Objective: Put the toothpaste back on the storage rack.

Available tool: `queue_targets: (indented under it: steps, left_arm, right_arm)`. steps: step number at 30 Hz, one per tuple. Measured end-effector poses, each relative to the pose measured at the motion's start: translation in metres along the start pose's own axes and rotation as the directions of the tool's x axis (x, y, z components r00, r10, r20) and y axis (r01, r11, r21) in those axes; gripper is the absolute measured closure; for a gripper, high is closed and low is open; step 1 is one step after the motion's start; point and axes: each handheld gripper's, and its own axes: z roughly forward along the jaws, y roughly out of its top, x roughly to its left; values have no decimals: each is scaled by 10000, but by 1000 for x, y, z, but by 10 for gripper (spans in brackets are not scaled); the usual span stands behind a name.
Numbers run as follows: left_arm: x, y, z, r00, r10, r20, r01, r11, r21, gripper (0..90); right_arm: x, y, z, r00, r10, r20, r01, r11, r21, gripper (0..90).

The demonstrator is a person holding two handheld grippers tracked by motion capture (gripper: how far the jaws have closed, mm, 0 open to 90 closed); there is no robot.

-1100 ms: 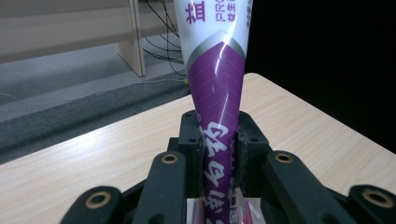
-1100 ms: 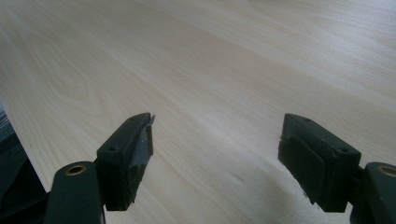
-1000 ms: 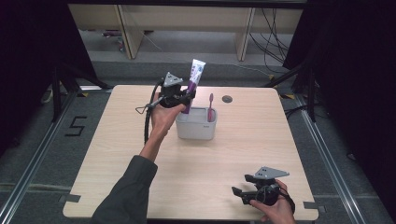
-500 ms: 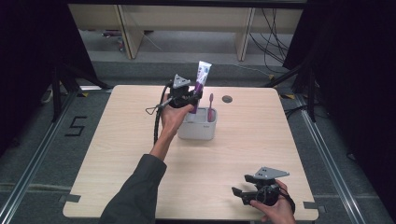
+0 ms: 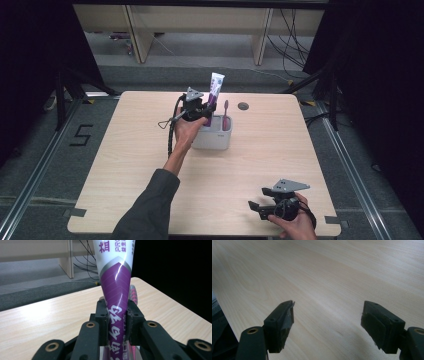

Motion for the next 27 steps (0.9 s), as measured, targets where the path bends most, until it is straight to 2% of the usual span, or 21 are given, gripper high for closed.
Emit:
queue_targets:
  steps: [1,2,5,9,19,23,27]
  left_arm:
    - [0,-1,0,10000,65,-11,-65,10000,12,752]
    - [0,-2,1,10000,-20,50,20,10000,21,751]
    - [-1,-4,1,9999,119,-6,-119,9998,130,751]
    - [1,-8,2,10000,75,-36,-74,9998,205,750]
    - [-1,-16,6,9993,305,-221,-293,9981,542,748]
    - [-1,-18,7,9990,376,-252,-358,9970,685,747]
    - [-3,-19,7,9982,473,-363,-443,9959,794,746]
  right_arm:
    - [0,0,0,10000,0,0,0,10000,0,270]
    - [1,0,0,9997,228,-88,-227,9997,39,270]
    - [1,0,1,9997,159,-174,-157,9998,111,270]
    - [1,-1,1,9997,182,-172,-180,9998,101,270]
    - [0,-1,2,9997,149,-168,-148,9999,85,270]
    - [1,-1,1,9992,341,-206,-340,9994,69,270]
    - [0,-1,0,9996,275,-70,-274,9996,72,269]
